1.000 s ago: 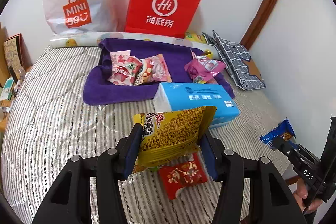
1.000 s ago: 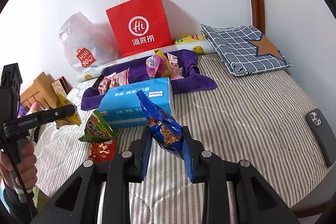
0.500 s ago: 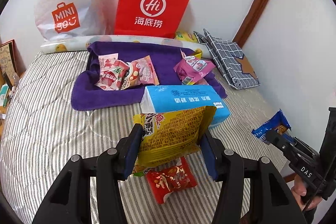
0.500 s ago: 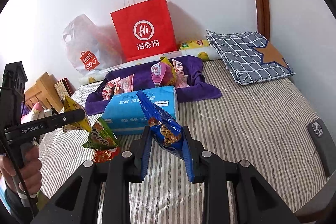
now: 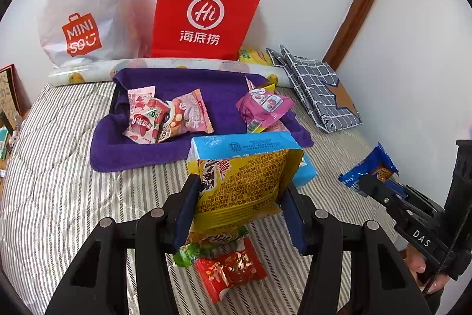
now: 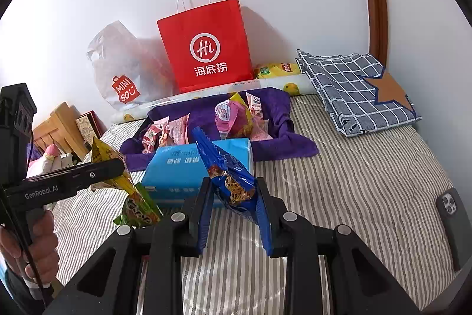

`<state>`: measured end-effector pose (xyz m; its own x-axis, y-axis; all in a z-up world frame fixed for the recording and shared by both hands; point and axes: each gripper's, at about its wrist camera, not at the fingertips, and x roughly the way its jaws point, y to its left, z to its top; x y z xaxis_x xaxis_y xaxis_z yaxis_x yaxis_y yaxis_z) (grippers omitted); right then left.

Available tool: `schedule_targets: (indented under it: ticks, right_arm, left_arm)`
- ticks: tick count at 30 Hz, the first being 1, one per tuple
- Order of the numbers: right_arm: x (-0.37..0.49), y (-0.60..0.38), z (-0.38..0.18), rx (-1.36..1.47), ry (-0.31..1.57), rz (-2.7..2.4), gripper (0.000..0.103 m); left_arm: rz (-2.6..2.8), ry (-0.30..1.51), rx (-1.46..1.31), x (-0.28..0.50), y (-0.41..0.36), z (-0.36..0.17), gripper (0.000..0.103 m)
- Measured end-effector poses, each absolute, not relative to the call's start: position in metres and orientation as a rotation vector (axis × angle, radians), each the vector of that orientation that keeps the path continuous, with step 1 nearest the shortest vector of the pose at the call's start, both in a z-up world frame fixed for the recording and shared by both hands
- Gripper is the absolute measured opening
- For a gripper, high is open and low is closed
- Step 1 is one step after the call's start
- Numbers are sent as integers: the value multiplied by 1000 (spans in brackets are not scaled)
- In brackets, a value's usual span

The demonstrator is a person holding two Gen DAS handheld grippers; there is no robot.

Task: Organize snacks
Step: 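Lift both held bags and carry them over the purple towel, then lower both bags onto the purple towel and open both tools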

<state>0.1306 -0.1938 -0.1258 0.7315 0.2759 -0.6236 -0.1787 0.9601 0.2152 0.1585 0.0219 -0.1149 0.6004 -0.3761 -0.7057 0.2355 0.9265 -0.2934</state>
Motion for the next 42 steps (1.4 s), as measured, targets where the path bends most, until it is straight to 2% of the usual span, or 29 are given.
schedule_targets:
  ticks: [24, 32, 42]
  right_arm:
    - [241, -180, -133, 127, 715, 278, 27]
    - [285, -179, -156, 128, 756, 292, 27]
    - [323, -160, -147, 85, 709, 331, 27]
  left_arm:
    - [-231, 809, -165, 257, 30, -103, 54]
    - [-199, 818, -185, 287, 40, -117, 54]
    - [-163, 817, -185, 319, 46, -128, 54]
